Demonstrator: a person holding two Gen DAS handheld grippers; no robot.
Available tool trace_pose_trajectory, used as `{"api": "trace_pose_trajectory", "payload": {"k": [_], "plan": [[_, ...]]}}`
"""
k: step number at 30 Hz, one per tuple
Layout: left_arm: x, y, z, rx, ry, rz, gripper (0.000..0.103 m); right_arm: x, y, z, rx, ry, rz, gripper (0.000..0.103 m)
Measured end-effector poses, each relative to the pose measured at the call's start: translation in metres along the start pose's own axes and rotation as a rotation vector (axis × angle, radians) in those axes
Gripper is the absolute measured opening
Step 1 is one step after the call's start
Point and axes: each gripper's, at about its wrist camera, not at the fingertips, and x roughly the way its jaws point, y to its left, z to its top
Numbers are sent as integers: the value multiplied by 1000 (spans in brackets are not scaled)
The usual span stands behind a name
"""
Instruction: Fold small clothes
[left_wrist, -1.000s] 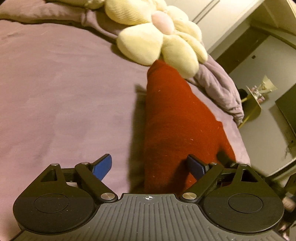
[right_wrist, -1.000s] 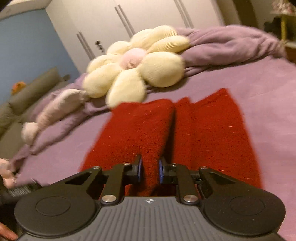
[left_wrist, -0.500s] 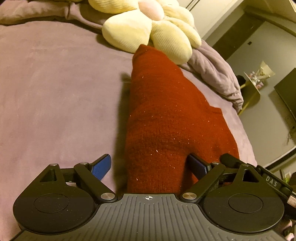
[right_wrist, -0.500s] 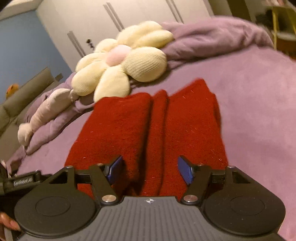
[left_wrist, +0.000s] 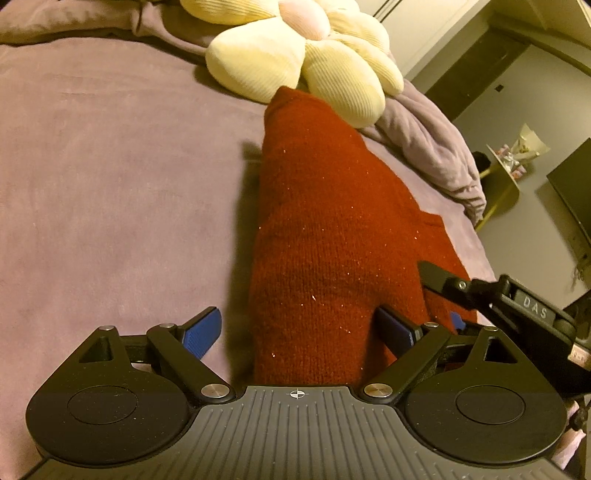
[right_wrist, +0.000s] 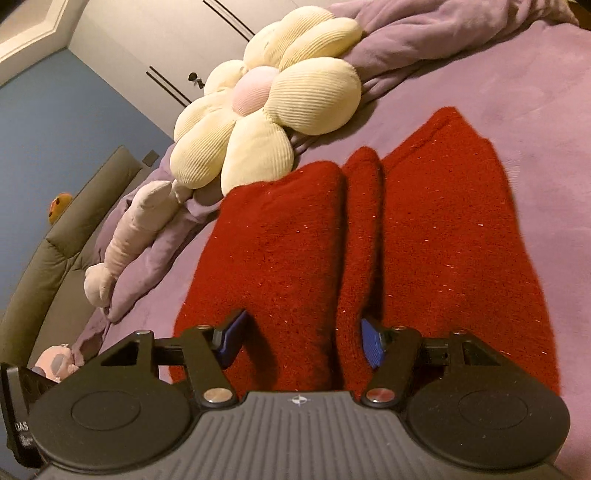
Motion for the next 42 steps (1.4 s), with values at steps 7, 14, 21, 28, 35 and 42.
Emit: {"api": "trace_pose_trajectory", "payload": {"k": [7, 14, 21, 28, 35, 42], "plan": [[1, -4, -3, 12, 6, 7, 95, 12, 19, 4, -85, 14, -33, 49], [-21, -14, -38, 111, 5, 29, 94, 5, 86, -5, -500, -59, -210, 21], [-3, -15, -35, 31, 12, 119, 93, -48, 109, -5, -609, -230, -266, 20], [0, -19, -38, 26, 39, 94, 94, -80, 55, -4, -506, -270, -389, 20], [0, -23, -42, 33, 58, 100, 93, -57, -24, -7, -286, -146, -308, 28], [-49, -13, -51, 79, -24, 131, 94, -91, -2, -17, -295, -252, -414, 64]]}}
